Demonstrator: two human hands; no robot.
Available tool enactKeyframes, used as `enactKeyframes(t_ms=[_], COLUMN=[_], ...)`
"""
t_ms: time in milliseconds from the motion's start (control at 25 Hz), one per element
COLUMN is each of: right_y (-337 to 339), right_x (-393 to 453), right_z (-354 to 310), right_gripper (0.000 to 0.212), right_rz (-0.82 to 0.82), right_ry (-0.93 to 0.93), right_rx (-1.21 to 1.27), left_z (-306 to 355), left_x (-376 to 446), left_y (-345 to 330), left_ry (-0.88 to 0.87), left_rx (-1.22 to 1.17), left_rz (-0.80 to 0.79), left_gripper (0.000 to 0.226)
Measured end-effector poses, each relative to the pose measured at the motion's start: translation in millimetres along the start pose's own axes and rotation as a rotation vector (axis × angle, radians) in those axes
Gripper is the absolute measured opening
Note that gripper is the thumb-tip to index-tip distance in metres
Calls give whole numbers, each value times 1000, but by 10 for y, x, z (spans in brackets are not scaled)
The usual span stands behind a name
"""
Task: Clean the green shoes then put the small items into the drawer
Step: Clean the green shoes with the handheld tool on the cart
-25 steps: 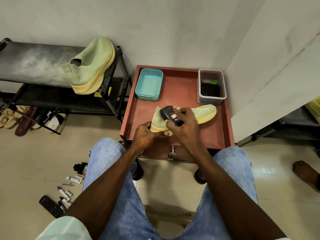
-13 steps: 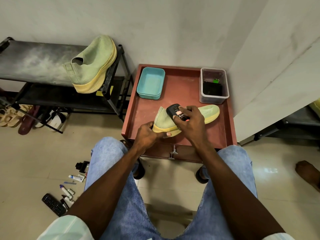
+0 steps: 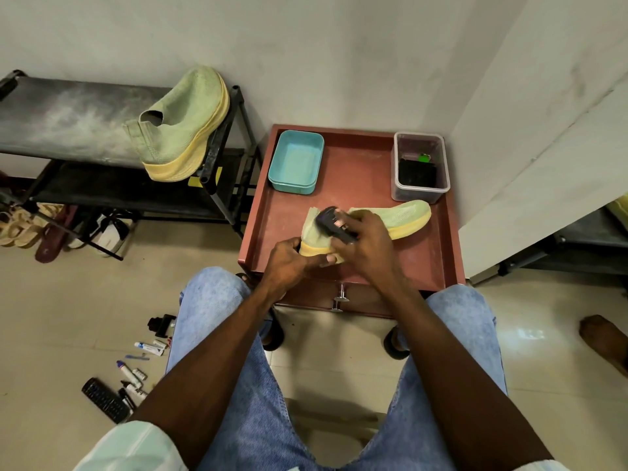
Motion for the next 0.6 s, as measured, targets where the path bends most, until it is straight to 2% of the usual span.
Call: enactKeyframes(t_ms=[80, 120, 240, 280, 360, 400, 520, 600], right_y=[140, 129, -96, -80, 76, 98, -149, -111], right_x=[83, 34, -140, -75, 54, 54, -138, -21], right_z=[161, 82, -124, -58, 85, 75, -153, -15], right_gripper=[50, 52, 50, 49, 48, 48, 47, 47], right_rz=[153, 173, 10, 8, 129, 160, 12, 41], right_ry=[-103, -58, 59, 7, -97, -83, 97, 11], right_rx=[-34, -34, 37, 28, -23, -16, -27, -85], left_z=[-7, -16, -29, -29, -24, -29, -62, -54], left_x=[9, 26, 40, 29, 13, 20, 65, 40], left_y=[-2, 4, -3, -15, -20, -13, 1, -20], left_ry=[-4, -3, -1, 9, 15, 16, 4, 12], left_rx=[30, 31, 7, 0, 0, 7, 36, 39], left_rz=[-6, -3, 6, -1, -10, -6, 14, 3], left_gripper=[47, 45, 36, 39, 47, 48, 40, 43])
Point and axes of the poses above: each hand's wrist, its own x-axis towards the middle knuckle, its own y-axis out of the back of the hand, z = x × y, the point moved 7 cm from there along x, towards the middle knuckle, and after that the axes turned 14 degrees about z, right-handed, at the moved point
